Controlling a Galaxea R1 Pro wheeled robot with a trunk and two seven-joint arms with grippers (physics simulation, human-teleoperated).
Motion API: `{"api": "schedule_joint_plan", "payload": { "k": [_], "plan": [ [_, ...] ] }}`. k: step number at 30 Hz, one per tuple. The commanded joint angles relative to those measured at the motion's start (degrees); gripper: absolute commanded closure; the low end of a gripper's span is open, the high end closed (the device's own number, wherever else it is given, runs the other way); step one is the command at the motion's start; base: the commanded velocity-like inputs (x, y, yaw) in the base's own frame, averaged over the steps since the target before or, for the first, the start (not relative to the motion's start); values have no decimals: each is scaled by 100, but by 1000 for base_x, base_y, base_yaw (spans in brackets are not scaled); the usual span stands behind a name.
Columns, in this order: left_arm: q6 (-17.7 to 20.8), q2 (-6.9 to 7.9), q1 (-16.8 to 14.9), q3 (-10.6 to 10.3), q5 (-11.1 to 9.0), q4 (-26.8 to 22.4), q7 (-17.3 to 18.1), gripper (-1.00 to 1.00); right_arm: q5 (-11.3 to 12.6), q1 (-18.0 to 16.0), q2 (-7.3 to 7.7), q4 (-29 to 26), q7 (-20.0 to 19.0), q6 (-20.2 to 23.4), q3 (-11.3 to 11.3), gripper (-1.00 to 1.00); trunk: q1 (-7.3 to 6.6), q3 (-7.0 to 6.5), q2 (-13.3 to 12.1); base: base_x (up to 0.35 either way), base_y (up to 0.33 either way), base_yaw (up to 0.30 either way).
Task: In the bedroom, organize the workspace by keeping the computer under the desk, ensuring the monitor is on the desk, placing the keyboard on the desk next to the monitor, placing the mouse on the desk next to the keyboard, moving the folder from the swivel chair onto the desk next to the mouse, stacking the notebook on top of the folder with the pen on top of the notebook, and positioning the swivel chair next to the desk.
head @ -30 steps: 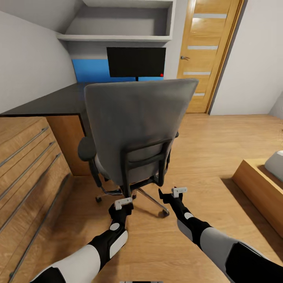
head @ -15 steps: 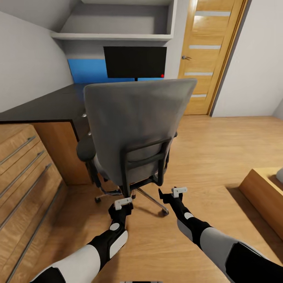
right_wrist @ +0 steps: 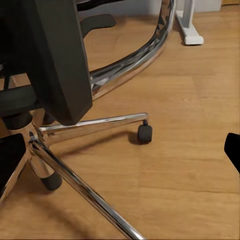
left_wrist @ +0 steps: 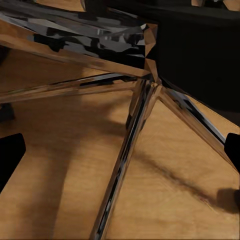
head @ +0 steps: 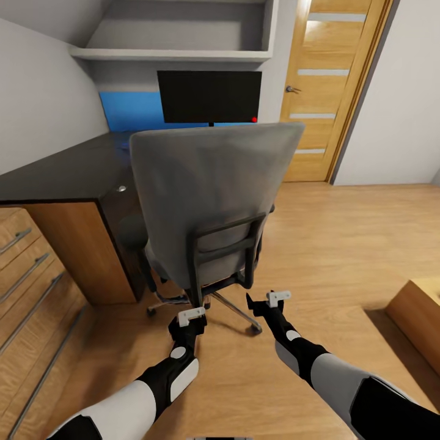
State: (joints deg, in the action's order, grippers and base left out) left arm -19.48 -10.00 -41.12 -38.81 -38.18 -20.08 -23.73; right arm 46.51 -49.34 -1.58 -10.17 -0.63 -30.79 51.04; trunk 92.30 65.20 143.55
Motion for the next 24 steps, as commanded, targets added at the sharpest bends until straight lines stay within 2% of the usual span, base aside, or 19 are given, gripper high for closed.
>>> {"api": "schedule_joint_plan", "payload": {
  "k": [1,24],
  "plan": [
    [-38,0,-12,-32,-14,4,-35,-100,60,-5,0,6,-7,-23,46,-100,2,4,2,325,0,0],
    [-38,0,-11,-39,-5,65,-35,-100,60,0,0,6,-7,-23,47,-100,2,4,2,325,0,0]
  ]
}}
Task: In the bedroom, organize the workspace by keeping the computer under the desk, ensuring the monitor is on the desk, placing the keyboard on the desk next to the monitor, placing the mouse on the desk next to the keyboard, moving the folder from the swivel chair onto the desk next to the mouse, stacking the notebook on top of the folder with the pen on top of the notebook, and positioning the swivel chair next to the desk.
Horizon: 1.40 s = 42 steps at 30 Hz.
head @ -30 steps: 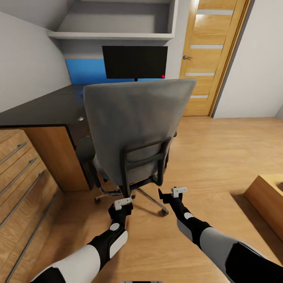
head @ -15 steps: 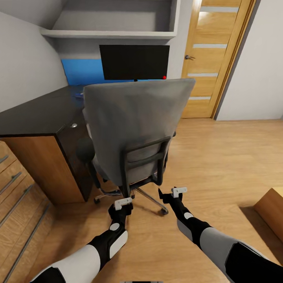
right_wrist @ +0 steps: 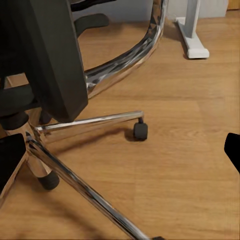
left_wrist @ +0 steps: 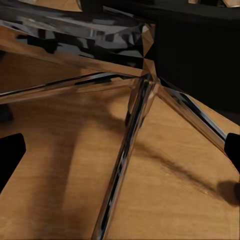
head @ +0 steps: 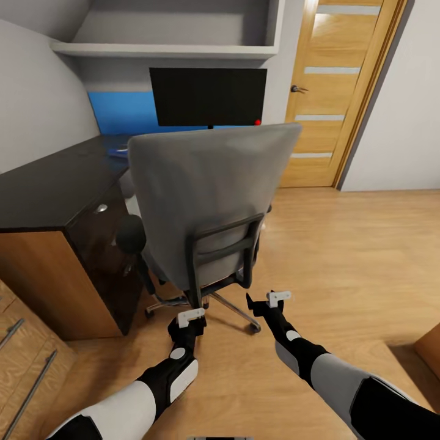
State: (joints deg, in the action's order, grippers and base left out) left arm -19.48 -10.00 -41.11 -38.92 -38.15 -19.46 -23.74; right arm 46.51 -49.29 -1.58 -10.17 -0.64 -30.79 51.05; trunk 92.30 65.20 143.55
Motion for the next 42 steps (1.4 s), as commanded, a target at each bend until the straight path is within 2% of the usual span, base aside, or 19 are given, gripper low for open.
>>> {"api": "schedule_joint_plan", "payload": {
  "k": [1,42],
  "plan": [
    [-38,0,-12,-28,-8,3,-35,-100,60,-7,0,6,-7,-23,46,-100,2,4,2,325,0,0],
    [-38,0,-12,-28,-13,12,-43,-100,51,25,0,6,-5,-23,45,-100,2,4,2,325,20,0]
  ]
}}
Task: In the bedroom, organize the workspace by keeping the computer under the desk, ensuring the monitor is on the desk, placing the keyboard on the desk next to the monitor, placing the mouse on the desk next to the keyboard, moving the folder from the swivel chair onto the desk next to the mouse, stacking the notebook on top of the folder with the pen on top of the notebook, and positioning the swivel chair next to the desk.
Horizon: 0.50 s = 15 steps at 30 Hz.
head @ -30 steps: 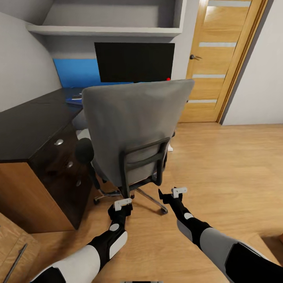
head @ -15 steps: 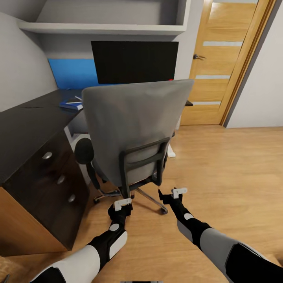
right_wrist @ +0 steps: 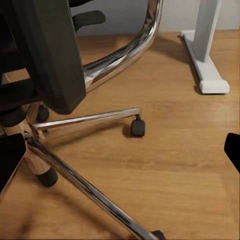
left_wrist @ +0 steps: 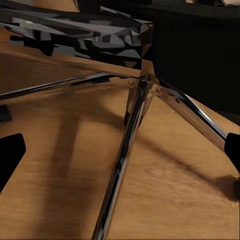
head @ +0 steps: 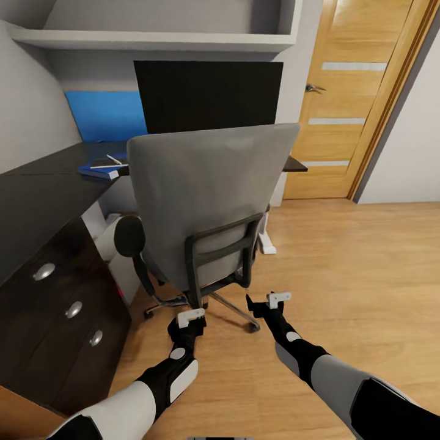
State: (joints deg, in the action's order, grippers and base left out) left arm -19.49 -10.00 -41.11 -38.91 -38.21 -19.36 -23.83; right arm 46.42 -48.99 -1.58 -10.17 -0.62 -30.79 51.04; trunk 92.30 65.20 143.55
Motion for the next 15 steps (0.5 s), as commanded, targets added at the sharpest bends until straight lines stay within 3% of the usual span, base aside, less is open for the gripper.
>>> {"api": "schedule_joint_plan", "payload": {
  "k": [1,15],
  "plan": [
    [-37,0,-11,-29,-8,3,-34,-100,60,-5,0,6,-7,-23,46,-100,2,4,2,325,0,0],
    [-37,0,-12,-29,-9,11,-34,-100,60,-5,2,6,0,-23,46,-100,2,4,2,326,0,0]
  ]
}}
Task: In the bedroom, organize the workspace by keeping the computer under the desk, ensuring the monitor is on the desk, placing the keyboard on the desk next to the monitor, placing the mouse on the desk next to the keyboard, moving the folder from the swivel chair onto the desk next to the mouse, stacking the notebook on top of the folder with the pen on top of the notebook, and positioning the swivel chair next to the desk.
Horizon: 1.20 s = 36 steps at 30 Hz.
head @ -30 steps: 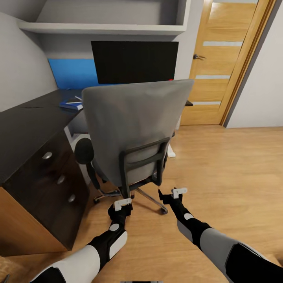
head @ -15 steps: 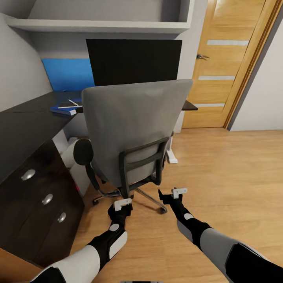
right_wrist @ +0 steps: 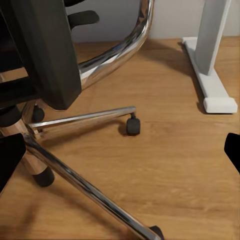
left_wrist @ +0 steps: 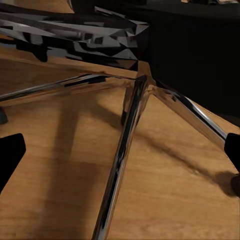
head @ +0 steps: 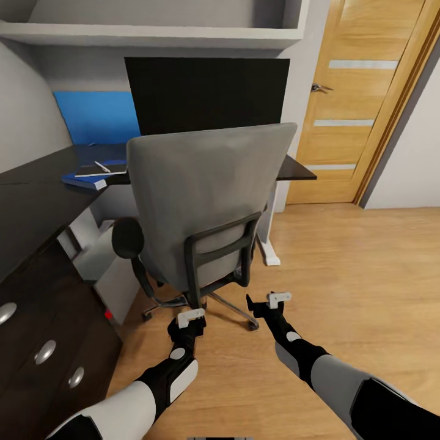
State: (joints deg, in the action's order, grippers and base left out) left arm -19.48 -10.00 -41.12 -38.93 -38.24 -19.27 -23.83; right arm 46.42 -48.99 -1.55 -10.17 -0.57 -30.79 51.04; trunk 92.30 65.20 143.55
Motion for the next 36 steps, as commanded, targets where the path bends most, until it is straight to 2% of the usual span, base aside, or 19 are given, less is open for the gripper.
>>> {"api": "schedule_joint_plan", "payload": {
  "k": [1,18,22,36],
  "plan": [
    [-38,0,-11,-27,-7,3,-34,-100,60,-5,-2,6,-8,-23,47,-100,2,4,2,326,0,0],
    [-30,0,-14,-27,-8,2,-34,-100,59,-5,-3,6,-5,-23,47,-100,2,4,2,308,0,0],
    [-29,0,-11,-27,-8,2,-34,-100,54,-5,0,6,-6,-23,46,-100,2,4,2,-123,0,0],
    [-29,0,-12,-27,-8,2,-34,-100,58,-5,5,6,-5,-23,39,-100,2,4,2,-321,0,0]
  ]
}}
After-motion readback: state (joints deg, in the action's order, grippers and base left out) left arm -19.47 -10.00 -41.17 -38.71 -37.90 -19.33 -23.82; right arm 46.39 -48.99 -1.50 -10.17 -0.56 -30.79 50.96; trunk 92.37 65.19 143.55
